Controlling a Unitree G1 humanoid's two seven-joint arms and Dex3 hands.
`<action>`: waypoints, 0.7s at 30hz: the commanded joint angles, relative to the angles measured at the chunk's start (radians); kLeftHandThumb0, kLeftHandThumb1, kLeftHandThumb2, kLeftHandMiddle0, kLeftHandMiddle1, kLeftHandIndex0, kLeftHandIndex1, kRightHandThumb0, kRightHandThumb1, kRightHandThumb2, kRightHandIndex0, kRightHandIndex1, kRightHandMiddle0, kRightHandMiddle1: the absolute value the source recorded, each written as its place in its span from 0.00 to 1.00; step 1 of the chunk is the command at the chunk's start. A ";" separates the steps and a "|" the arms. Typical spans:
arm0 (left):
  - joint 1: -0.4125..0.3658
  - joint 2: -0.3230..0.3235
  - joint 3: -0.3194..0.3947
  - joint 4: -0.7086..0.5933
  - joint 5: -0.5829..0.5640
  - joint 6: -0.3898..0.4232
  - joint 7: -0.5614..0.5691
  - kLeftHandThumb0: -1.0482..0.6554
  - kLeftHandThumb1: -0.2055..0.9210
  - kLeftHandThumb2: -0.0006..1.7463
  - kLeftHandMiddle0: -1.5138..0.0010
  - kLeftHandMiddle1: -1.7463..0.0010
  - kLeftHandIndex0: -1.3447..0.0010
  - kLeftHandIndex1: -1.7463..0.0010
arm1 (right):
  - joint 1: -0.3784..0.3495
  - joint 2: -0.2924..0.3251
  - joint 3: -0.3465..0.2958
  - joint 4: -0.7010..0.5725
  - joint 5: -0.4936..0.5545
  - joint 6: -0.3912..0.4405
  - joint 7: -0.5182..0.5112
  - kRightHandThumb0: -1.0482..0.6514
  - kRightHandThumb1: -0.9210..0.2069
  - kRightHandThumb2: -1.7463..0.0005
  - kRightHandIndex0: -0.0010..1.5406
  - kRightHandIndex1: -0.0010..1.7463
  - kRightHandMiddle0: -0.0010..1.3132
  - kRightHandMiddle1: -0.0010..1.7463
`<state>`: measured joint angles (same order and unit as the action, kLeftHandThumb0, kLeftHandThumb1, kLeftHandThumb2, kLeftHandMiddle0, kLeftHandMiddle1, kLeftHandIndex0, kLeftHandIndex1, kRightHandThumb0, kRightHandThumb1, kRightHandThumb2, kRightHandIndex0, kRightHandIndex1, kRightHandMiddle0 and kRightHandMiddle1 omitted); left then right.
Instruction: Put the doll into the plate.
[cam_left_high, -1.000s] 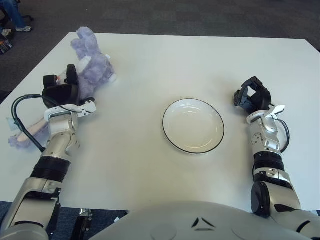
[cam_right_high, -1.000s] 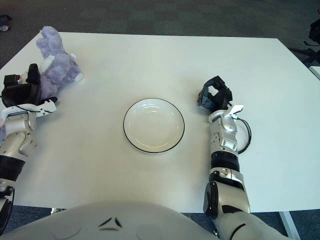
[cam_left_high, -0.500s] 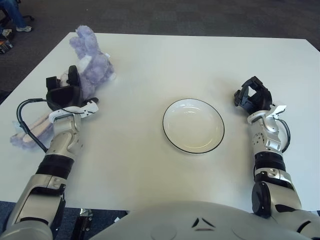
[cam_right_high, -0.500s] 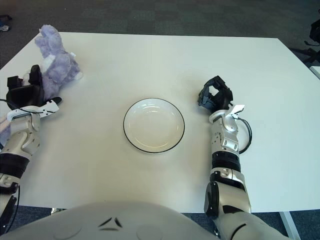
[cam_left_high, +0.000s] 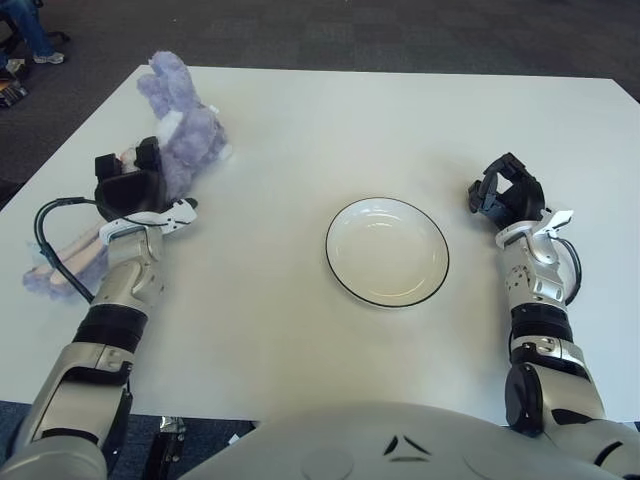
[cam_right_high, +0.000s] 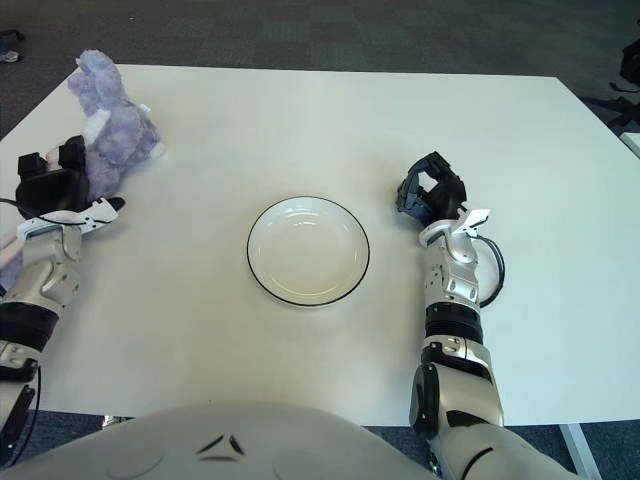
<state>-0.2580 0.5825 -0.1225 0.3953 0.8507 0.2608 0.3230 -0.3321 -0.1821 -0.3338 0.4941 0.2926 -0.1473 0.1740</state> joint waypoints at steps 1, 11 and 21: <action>0.014 -0.016 -0.030 0.075 -0.023 -0.031 0.013 0.84 0.63 0.54 0.62 0.10 1.00 0.41 | 0.034 0.011 0.000 0.037 0.007 0.043 -0.002 0.33 0.55 0.23 0.79 1.00 0.48 1.00; -0.011 -0.005 -0.062 0.152 -0.018 -0.065 0.087 0.86 0.59 0.58 0.61 0.10 1.00 0.09 | 0.036 0.009 0.002 0.036 0.009 0.048 0.004 0.33 0.56 0.23 0.79 1.00 0.48 1.00; 0.004 -0.013 -0.072 0.089 -0.014 0.022 0.077 0.68 0.60 0.64 0.64 0.04 0.85 0.00 | 0.036 0.006 0.003 0.028 0.012 0.070 0.003 0.33 0.56 0.23 0.79 1.00 0.49 1.00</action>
<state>-0.3015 0.5891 -0.1668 0.4700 0.8428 0.2689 0.4425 -0.3333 -0.1852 -0.3301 0.4921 0.2952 -0.1354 0.1826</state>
